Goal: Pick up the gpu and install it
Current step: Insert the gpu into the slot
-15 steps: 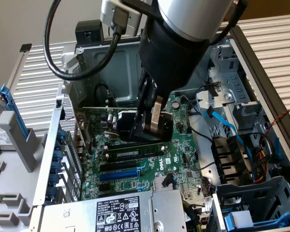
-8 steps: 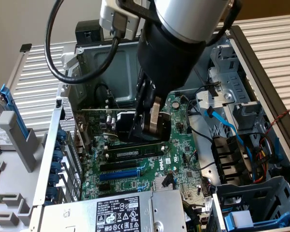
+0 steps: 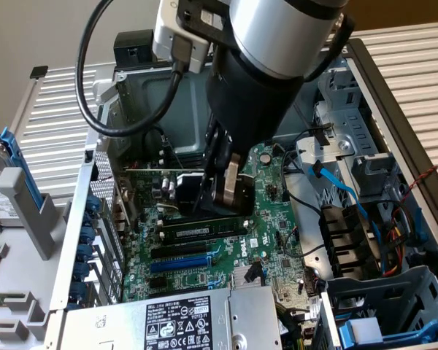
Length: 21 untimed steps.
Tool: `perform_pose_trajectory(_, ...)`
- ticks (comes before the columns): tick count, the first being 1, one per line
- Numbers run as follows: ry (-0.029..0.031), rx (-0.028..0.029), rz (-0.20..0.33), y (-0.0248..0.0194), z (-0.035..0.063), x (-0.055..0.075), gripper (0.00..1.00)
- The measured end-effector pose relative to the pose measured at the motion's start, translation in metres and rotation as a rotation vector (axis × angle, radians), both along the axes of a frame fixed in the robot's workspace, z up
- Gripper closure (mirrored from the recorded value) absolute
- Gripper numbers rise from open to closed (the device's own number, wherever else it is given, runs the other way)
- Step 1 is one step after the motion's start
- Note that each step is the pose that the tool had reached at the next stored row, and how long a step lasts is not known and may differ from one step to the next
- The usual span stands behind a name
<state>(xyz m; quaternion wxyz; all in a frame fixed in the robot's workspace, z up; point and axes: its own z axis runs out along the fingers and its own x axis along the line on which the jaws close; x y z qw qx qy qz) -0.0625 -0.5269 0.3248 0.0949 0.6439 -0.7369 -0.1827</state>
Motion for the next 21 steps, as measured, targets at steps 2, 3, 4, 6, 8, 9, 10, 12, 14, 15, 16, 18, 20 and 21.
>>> perform_pose_trajectory(2, 0.0005, -0.0001, 0.000, 0.0016, -0.0031, -0.003, 0.71)
perform_pose_trajectory(3, 0.0020, -0.0004, 0.000, 0.0021, -0.0041, -0.005, 0.71)
perform_pose_trajectory(4, 0.0034, -0.0006, 0.001, 0.0026, -0.0050, -0.006, 0.71)
perform_pose_trajectory(6, 0.0047, -0.0007, 0.002, 0.0036, -0.0075, -0.009, 0.71)
perform_pose_trajectory(8, 0.0049, -0.0008, 0.002, 0.0047, -0.0102, -0.014, 0.71)
perform_pose_trajectory(9, 0.0050, -0.0009, 0.003, 0.0052, -0.0114, -0.016, 0.71)
perform_pose_trajectory(10, 0.0052, -0.0009, 0.004, 0.0055, -0.0125, -0.018, 0.71)
perform_pose_trajectory(12, 0.0071, -0.0029, 0.008, 0.0060, -0.0139, -0.020, 0.71)
perform_pose_trajectory(14, 0.0091, -0.0068, 0.009, 0.0060, -0.0141, -0.020, 0.71)
perform_pose_trajectory(15, 0.0091, -0.0068, 0.009, 0.0060, -0.0141, -0.020, 0.71)
perform_pose_trajectory(16, 0.0093, -0.0075, 0.009, 0.0060, -0.0143, -0.020, 0.71)
perform_pose_trajectory(18, 0.0104, -0.0205, 0.010, 0.0060, -0.0151, -0.020, 0.71)
perform_pose_trajectory(20, 0.0108, -0.0412, 0.009, 0.0062, -0.0158, -0.021, 0.71)
perform_pose_trajectory(21, 0.0108, -0.0420, 0.009, 0.0061, -0.0158, -0.020, 0.71)
